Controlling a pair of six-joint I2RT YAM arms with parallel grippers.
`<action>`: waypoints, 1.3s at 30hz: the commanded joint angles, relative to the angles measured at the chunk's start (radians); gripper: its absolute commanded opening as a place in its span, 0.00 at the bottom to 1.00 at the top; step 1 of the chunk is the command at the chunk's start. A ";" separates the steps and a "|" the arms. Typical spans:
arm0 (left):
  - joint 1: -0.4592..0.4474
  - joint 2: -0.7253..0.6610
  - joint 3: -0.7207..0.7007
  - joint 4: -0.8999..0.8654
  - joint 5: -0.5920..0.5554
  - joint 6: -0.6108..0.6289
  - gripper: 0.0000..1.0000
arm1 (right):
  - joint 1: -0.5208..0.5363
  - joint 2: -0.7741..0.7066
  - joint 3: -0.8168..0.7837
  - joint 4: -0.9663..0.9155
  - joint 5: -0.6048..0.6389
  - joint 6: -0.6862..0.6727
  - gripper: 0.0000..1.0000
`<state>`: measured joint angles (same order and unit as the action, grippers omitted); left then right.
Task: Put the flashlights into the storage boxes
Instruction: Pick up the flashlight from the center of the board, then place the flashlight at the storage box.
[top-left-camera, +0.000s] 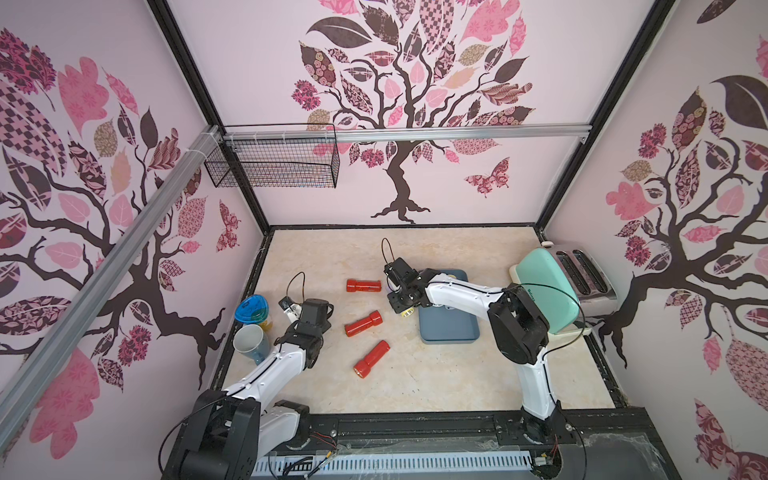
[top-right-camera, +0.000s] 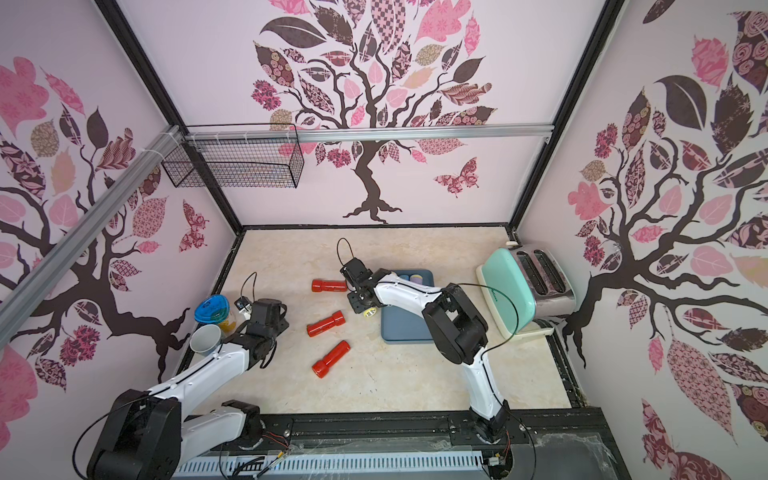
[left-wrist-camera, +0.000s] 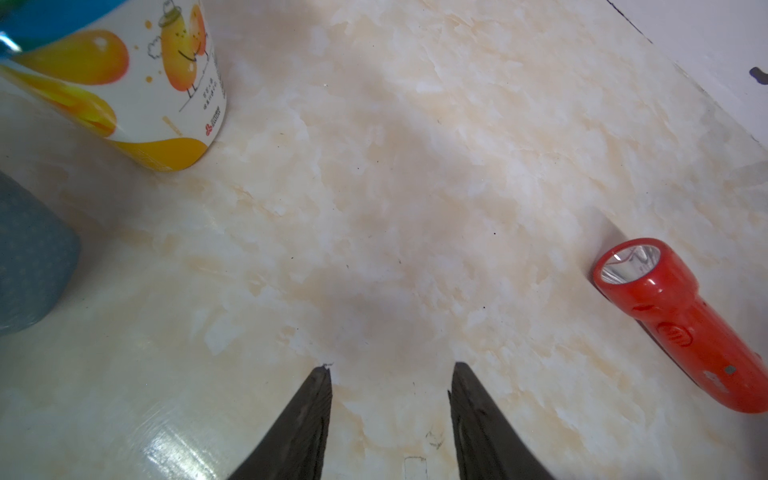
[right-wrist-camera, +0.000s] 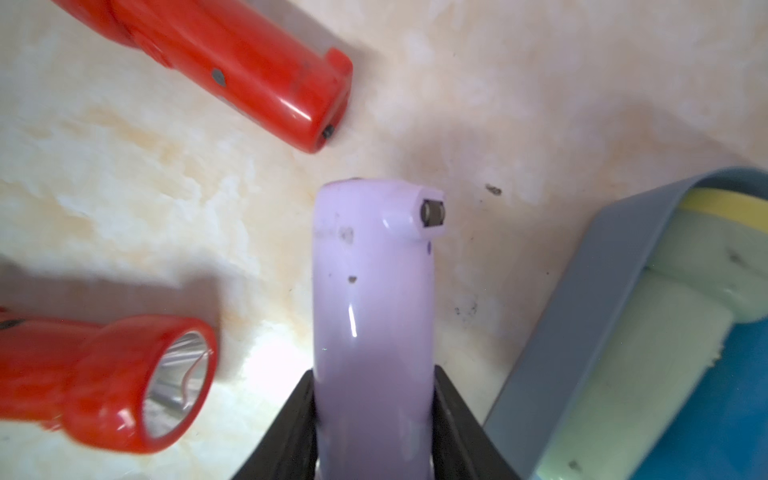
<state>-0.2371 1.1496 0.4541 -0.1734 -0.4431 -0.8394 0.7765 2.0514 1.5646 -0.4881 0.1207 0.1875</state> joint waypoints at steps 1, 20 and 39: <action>0.004 -0.010 -0.020 0.004 0.002 0.015 0.50 | -0.034 -0.141 -0.010 0.030 -0.015 0.044 0.42; 0.004 -0.005 -0.016 0.010 0.024 0.020 0.50 | -0.429 -0.371 -0.389 0.191 -0.060 0.120 0.42; 0.003 -0.004 -0.016 0.012 0.021 0.022 0.50 | -0.438 -0.257 -0.371 0.177 0.009 0.083 0.47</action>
<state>-0.2371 1.1496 0.4541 -0.1722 -0.4202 -0.8299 0.3363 1.7645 1.1584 -0.3096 0.1066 0.2821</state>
